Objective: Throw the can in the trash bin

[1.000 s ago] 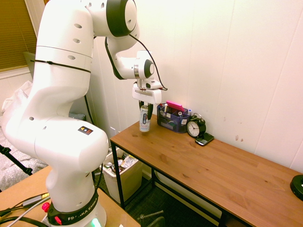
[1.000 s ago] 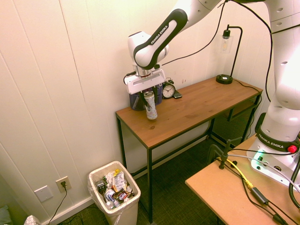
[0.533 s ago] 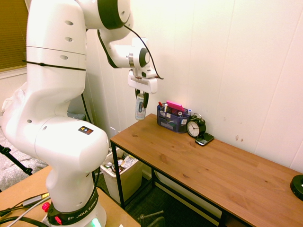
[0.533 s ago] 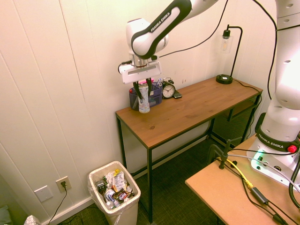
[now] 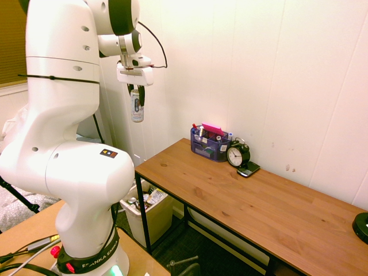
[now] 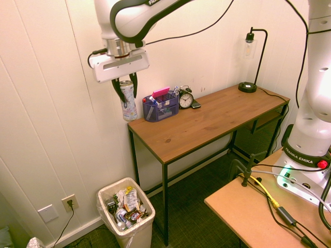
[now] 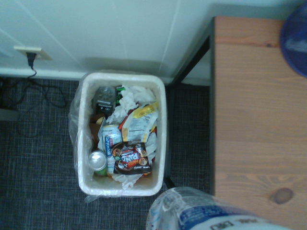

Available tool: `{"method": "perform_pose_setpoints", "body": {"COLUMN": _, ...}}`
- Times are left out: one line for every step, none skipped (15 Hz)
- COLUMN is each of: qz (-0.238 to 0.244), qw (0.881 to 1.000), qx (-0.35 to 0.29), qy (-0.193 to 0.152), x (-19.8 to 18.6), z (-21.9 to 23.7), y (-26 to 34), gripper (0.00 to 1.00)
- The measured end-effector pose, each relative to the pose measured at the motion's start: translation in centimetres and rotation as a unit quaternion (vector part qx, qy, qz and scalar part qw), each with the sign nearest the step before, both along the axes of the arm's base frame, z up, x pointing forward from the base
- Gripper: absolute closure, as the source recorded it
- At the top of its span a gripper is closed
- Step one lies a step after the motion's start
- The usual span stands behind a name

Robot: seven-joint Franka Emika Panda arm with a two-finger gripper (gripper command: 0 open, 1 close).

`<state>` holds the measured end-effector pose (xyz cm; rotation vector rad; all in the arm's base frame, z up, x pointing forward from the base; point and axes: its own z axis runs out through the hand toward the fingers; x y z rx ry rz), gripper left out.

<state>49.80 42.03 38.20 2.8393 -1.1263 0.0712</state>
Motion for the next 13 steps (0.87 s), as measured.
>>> {"method": "perform_pose_setpoints", "body": {"qz": 0.004, "qw": 1.000, "qx": -0.007, "qy": 0.012, "x": 0.3, "z": -1.6, "y": 1.5, "gripper": 0.00}}
{"method": "perform_pose_setpoints", "body": {"qz": 0.009, "qw": 1.000, "qx": -0.013, "qy": 0.025, "x": 0.6, "z": -3.0, "y": 2.7, "gripper": 0.00}}
{"method": "perform_pose_setpoints", "body": {"qz": 0.011, "qw": 0.999, "qx": -0.016, "qy": 0.032, "x": 0.8, "z": -3.9, "y": 3.6, "gripper": 0.00}}
{"method": "perform_pose_setpoints", "body": {"qz": 0.011, "qw": 0.999, "qx": -0.017, "qy": 0.036, "x": 1.1, "z": -4.1, "y": 4.1, "gripper": 0.00}}
{"method": "perform_pose_setpoints", "body": {"qz": 0.009, "qw": 0.999, "qx": -0.018, "qy": 0.036, "x": 1.4, "z": -3.6, "y": 4.2, "gripper": 0.00}}
{"method": "perform_pose_setpoints", "body": {"qz": 0.007, "qw": 0.999, "qx": -0.017, "qy": 0.034, "x": 1.8, "z": -2.9, "y": 4.1, "gripper": 0.00}}
{"method": "perform_pose_setpoints", "body": {"qz": 0.005, "qw": 0.999, "qx": -0.016, "qy": 0.031, "x": 2.2, "z": -2.3, "y": 3.9, "gripper": 0.00}}
{"method": "perform_pose_setpoints", "body": {"qz": 0.003, "qw": 0.999, "qx": -0.014, "qy": 0.030, "x": 2.5, "z": -2.0, "y": 3.6, "gripper": 0.00}}
{"method": "perform_pose_setpoints", "body": {"qz": 0.002, "qw": 0.999, "qx": -0.013, "qy": 0.030, "x": 2.7, "z": -2.0, "y": 3.4, "gripper": 0.00}}
{"method": "perform_pose_setpoints", "body": {"qz": 0.001, "qw": 0.999, "qx": -0.011, "qy": 0.031, "x": 2.8, "z": -2.0, "y": 3.3, "gripper": 0.00}}
{"method": "perform_pose_setpoints", "body": {"qz": 0.001, "qw": 0.999, "qx": -0.009, "qy": 0.033, "x": 2.9, "z": -2.0, "y": 3.1, "gripper": 0.00}}
{"method": "perform_pose_setpoints", "body": {"qz": 0.001, "qw": 0.999, "qx": -0.006, "qy": 0.033, "x": 3.1, "z": -2.2, "y": 3.0, "gripper": 0.00}}
{"method": "perform_pose_setpoints", "body": {"qz": 0.000, "qw": 1.000, "qx": 0.001, "qy": 0.030, "x": 3.3, "z": -2.3, "y": 2.8, "gripper": 0.00}}
